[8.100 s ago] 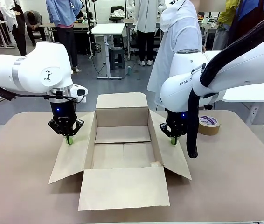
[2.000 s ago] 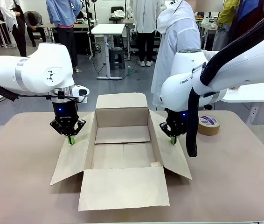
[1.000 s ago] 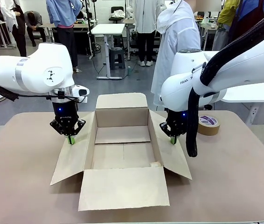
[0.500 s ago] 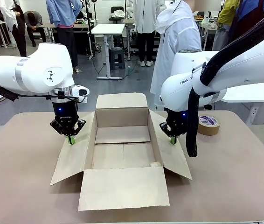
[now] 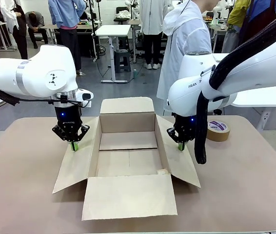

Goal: Wrap the clocks to prevent damage.
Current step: Once the human has placed the objects inside and stepped back, release both hands from the side flaps of the Package Box.

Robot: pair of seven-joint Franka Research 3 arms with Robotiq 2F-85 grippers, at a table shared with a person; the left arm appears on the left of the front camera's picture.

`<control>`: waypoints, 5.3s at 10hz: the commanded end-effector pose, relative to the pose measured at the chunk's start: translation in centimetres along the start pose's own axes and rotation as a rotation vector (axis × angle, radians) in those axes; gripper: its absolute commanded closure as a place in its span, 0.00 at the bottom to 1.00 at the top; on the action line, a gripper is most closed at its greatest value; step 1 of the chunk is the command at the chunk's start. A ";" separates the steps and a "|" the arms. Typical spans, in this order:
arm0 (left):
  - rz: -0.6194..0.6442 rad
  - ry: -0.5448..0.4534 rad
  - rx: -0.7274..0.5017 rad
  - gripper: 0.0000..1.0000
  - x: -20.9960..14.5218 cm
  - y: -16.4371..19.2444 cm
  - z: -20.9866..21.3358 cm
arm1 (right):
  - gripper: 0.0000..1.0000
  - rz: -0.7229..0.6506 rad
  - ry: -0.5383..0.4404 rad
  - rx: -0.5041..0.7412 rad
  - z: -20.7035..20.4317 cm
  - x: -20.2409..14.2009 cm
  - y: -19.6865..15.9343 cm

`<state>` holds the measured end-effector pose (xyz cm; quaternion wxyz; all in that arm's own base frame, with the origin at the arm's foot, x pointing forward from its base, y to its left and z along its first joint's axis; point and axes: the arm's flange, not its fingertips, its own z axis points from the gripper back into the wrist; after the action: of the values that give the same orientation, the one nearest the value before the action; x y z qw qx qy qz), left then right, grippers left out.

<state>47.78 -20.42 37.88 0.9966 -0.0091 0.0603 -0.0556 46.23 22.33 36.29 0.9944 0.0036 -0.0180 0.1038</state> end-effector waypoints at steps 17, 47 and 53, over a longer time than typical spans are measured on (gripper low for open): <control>-0.004 -0.003 0.010 1.00 -0.4 0.1 0.0 | 0.99 -0.017 0.006 -0.014 -0.2 0.0 0.2; -0.004 -0.003 0.010 1.00 -0.4 0.1 0.0 | 0.99 -0.017 0.006 -0.014 -0.2 0.0 0.2; -0.004 -0.003 0.010 1.00 -0.4 0.1 0.0 | 0.99 -0.017 0.006 -0.014 -0.2 0.0 0.2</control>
<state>47.78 -20.42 37.88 0.9966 -0.0091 0.0603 -0.0557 46.23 22.33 36.29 0.9944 0.0036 -0.0180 0.1038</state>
